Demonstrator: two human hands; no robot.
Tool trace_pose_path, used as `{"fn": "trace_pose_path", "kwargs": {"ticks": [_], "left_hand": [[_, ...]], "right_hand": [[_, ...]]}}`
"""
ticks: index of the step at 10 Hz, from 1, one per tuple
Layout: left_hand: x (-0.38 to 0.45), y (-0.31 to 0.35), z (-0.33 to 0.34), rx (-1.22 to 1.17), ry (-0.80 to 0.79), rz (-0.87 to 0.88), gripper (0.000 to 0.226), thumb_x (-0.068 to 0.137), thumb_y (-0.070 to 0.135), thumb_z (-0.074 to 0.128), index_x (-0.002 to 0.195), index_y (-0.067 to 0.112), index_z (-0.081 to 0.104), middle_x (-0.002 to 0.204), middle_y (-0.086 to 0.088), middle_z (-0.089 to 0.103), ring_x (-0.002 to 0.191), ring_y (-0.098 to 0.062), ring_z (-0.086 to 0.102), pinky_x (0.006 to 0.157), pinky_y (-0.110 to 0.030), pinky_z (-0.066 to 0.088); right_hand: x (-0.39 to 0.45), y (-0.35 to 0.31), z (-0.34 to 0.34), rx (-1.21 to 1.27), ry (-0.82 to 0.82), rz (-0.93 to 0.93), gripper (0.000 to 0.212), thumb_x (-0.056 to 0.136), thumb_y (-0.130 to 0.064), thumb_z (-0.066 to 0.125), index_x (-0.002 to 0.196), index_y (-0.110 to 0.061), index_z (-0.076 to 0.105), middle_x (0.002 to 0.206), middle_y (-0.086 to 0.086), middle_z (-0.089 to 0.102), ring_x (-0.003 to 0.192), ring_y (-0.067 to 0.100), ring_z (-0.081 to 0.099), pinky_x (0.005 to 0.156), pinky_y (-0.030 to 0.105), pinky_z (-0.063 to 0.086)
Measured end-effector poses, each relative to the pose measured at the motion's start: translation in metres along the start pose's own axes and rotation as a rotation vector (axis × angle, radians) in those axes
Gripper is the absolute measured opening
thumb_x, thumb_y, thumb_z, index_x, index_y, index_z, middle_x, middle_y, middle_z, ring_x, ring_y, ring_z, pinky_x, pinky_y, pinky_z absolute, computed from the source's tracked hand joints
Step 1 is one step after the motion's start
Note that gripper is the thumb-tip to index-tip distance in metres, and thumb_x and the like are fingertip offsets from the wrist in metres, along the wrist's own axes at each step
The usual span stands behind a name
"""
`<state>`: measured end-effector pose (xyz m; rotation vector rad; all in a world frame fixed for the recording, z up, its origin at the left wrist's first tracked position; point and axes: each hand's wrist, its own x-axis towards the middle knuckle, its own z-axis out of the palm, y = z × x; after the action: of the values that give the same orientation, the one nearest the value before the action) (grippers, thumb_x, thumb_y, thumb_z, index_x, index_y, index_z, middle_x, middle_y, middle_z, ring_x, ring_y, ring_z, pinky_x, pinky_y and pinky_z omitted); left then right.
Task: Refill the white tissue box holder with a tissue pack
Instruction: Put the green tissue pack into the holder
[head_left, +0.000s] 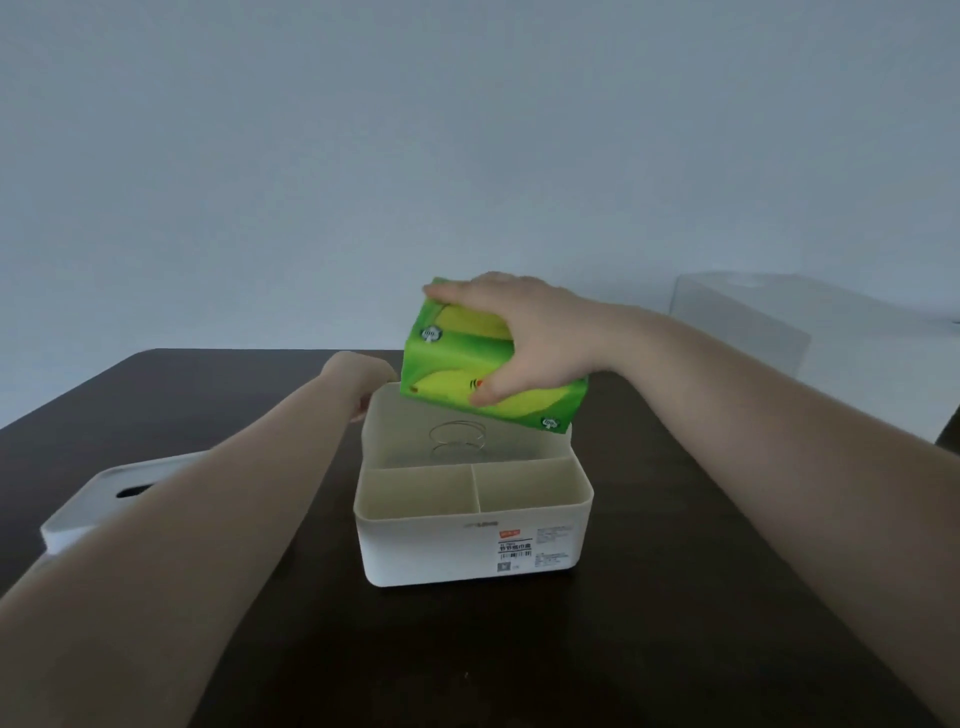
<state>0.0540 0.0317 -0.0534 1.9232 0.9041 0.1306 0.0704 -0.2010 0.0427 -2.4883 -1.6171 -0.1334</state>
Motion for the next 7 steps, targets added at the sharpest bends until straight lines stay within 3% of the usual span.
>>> {"fn": "trace_pose_path", "kwargs": {"ticks": [1, 2, 3, 4, 5, 6, 7], "left_hand": [[0.036, -0.02, -0.006, 0.069, -0.012, 0.026, 0.018, 0.07, 0.022, 0.061, 0.067, 0.005, 0.059, 0.068, -0.014, 0.057, 0.064, -0.025, 0.056, 0.062, -0.031, 0.045], [-0.005, -0.018, -0.012, -0.095, 0.161, 0.031, 0.025, 0.071, 0.004, 0.057, 0.05, 0.01, 0.045, 0.048, -0.009, 0.046, 0.045, -0.021, 0.041, 0.044, -0.021, 0.033], [-0.03, -0.021, -0.022, -0.117, 0.185, 0.096, 0.029, 0.078, 0.002, 0.055, 0.051, 0.009, 0.05, 0.029, 0.001, 0.048, 0.039, -0.019, 0.042, 0.038, -0.018, 0.027], [-0.051, -0.028, -0.036, -0.164, 0.182, 0.119, 0.021, 0.088, 0.003, 0.053, 0.067, 0.005, 0.057, 0.048, -0.005, 0.058, 0.023, -0.004, 0.047, 0.026, -0.011, 0.027], [-0.062, -0.038, -0.047, -0.169, 0.193, 0.153, 0.015, 0.09, 0.004, 0.054, 0.077, 0.002, 0.059, 0.063, -0.008, 0.058, 0.03, -0.005, 0.052, 0.025, -0.01, 0.03], [-0.069, -0.046, -0.058, -0.163, 0.215, 0.146, 0.017, 0.092, 0.003, 0.053, 0.076, 0.001, 0.06, 0.064, -0.009, 0.058, 0.047, -0.013, 0.051, 0.025, -0.01, 0.032], [-0.076, -0.057, -0.068, -0.124, 0.237, 0.153, 0.014, 0.091, 0.004, 0.052, 0.081, 0.001, 0.061, 0.065, -0.01, 0.058, 0.05, -0.016, 0.051, 0.027, -0.012, 0.032]], "right_hand": [[0.006, -0.003, 0.013, -0.123, -0.111, -0.054, 0.103, 0.068, -0.048, 0.077, 0.149, -0.049, 0.013, 0.149, -0.004, 0.034, 0.134, 0.027, 0.036, 0.108, 0.05, 0.033], [0.009, -0.001, 0.027, -0.196, -0.197, -0.07, 0.099, 0.07, -0.048, 0.074, 0.148, -0.052, 0.013, 0.145, -0.005, 0.035, 0.132, 0.026, 0.035, 0.104, 0.046, 0.032], [0.012, -0.003, 0.037, -0.218, -0.213, -0.085, 0.096, 0.072, -0.049, 0.072, 0.147, -0.054, 0.012, 0.146, -0.005, 0.033, 0.132, 0.025, 0.034, 0.104, 0.047, 0.032], [0.015, -0.005, 0.044, -0.058, -0.288, -0.054, 0.092, 0.074, -0.051, 0.072, 0.147, -0.054, 0.016, 0.148, -0.008, 0.035, 0.134, 0.022, 0.035, 0.108, 0.048, 0.035], [0.012, -0.007, 0.05, -0.005, -0.311, -0.015, 0.081, 0.074, -0.058, 0.067, 0.144, -0.054, 0.025, 0.146, -0.009, 0.041, 0.134, 0.02, 0.039, 0.108, 0.047, 0.037], [0.01, -0.013, 0.048, 0.017, -0.269, -0.009, 0.076, 0.079, -0.053, 0.067, 0.145, -0.049, 0.03, 0.144, -0.008, 0.043, 0.132, 0.018, 0.041, 0.108, 0.041, 0.037], [0.008, -0.019, 0.043, 0.032, -0.257, 0.006, 0.068, 0.084, -0.054, 0.062, 0.145, -0.046, 0.034, 0.15, -0.01, 0.039, 0.136, 0.017, 0.038, 0.111, 0.042, 0.035]]}}
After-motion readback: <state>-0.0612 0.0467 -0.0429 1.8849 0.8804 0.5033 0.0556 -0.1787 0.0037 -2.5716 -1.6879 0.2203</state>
